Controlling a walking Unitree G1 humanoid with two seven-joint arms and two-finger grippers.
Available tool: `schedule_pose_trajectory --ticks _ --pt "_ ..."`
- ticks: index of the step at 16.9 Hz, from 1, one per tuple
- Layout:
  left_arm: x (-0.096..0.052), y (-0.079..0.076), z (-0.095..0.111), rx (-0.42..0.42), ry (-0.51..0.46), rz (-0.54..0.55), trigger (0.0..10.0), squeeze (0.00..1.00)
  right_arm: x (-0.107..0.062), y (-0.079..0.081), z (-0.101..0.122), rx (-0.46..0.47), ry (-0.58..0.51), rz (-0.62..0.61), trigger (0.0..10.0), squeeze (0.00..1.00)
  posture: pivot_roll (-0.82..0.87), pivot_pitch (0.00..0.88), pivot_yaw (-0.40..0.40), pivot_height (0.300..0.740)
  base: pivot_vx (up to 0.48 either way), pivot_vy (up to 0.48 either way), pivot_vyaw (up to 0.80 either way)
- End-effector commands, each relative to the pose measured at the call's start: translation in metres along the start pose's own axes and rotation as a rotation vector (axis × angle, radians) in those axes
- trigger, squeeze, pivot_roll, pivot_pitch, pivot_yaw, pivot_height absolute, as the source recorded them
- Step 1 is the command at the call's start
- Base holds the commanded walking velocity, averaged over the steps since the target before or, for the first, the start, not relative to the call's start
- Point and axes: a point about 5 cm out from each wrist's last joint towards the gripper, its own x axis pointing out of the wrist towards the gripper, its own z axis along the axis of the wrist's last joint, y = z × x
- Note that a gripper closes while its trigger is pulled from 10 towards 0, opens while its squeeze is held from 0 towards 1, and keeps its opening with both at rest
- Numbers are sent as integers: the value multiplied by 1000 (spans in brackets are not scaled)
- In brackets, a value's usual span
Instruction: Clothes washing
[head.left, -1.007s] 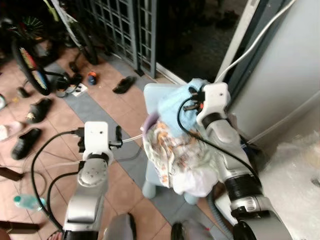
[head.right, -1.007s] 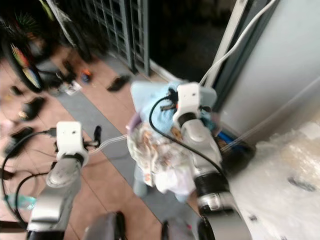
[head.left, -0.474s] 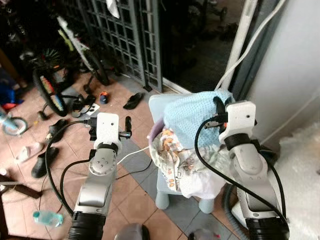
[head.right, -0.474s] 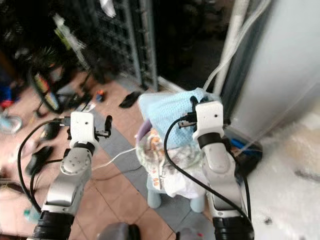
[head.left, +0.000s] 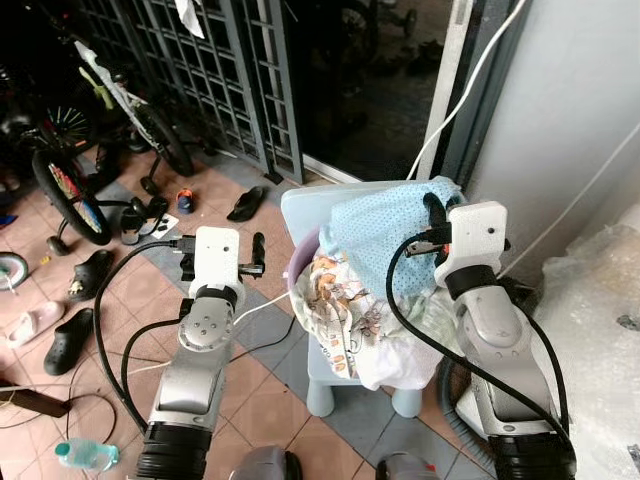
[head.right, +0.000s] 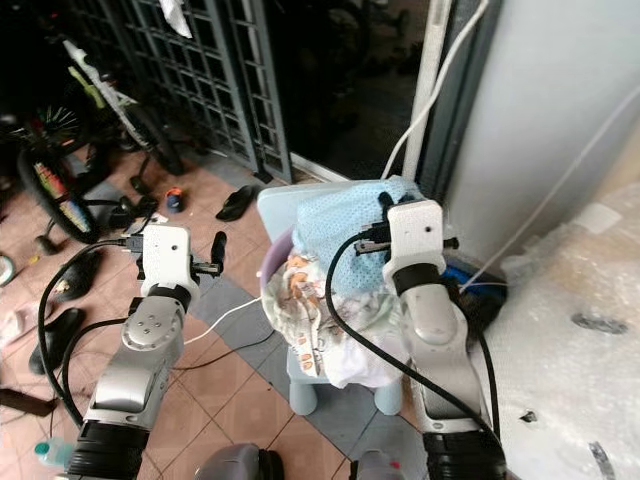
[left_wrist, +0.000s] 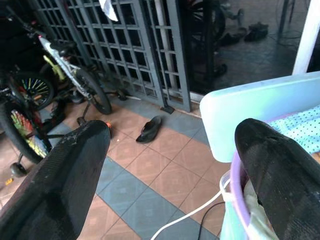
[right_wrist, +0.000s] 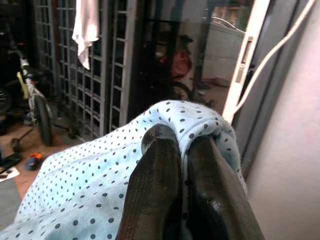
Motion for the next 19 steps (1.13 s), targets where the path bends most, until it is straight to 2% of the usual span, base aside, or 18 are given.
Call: schedule_pose_trajectory --ticks 1,8,13,19 --pt "-1 3 -3 5 9 7 10000 0 2 2 9 4 -34 4 10000 0 -87 0 103 740 -255 0 0" --pt "-2 2 -4 4 11 2 10000 0 4 4 10 8 -29 9 10000 0 -87 0 101 740 -253 0 0" --pt "-2 1 0 -26 -17 -40 10000 0 6 5 10 7 -24 4 10000 0 -89 0 105 740 0 0 -281" --pt "-4 0 -2 -29 -14 -52 10000 0 7 4 11 -1 -28 0 10000 0 -91 0 103 740 0 -402 0"
